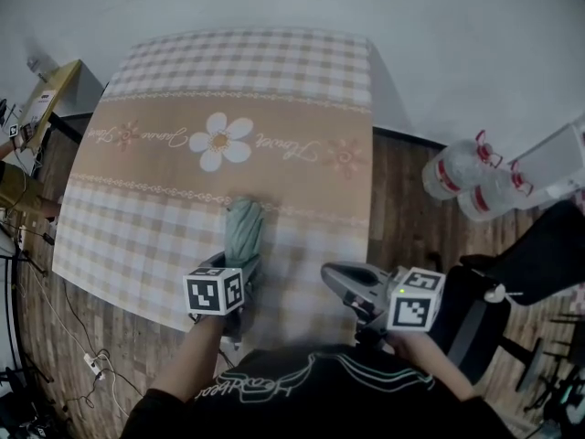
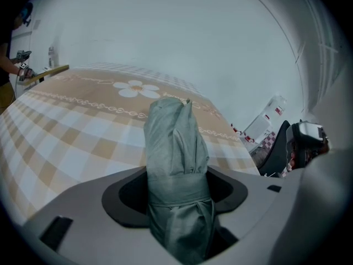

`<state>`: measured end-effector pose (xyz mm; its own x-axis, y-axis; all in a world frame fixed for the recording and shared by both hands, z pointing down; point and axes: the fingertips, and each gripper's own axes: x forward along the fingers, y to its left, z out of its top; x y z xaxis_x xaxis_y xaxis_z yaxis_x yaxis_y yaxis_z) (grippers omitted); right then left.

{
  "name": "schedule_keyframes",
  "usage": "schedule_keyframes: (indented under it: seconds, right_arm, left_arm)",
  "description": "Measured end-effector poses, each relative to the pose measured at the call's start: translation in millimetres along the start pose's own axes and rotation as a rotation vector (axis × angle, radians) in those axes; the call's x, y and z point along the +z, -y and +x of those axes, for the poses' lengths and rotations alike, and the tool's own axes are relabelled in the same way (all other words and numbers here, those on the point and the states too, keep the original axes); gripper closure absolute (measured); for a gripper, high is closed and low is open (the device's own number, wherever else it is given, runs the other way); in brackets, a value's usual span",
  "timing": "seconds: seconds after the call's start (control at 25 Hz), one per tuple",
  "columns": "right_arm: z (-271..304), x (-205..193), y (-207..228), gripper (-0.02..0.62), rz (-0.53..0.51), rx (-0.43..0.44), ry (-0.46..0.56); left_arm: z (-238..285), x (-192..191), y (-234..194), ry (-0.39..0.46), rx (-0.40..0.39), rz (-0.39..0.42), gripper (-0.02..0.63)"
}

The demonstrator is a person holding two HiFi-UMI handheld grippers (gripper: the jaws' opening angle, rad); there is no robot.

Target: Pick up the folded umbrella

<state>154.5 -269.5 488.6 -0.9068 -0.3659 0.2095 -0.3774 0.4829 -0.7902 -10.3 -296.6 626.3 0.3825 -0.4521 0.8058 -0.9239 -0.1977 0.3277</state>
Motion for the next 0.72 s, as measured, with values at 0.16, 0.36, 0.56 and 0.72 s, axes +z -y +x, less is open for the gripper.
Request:
schedule_keyframes:
  seconds: [0.16,0.36,0.56,0.72]
  right_arm:
    - [-3.2,-9.6,-3.0,0.583,0.011,-0.025,0.008]
    - [-13.8,-12.6,-15.8,0.583,0.053,-0.055,0.048]
    - [-17.5,-17.5,-35.4,0.583,0.032,-0.073,0.076]
    - [-15.9,-20.6,-54.4,0.583,-0.016,-0.069,0.088]
  left_arm:
    - [-4.2,4.0,0.4,0.004,-0.05,-0.015,0.333]
    - [-21.6,13.4,4.5,0.038,-0.09,-0.006,0.336]
    - [-46.8,18.0,9.1,0.078,-0.126,0.002,0.336]
    - [-74.7,18.2,22.0,0.12,-0.174,0.029,0.334]
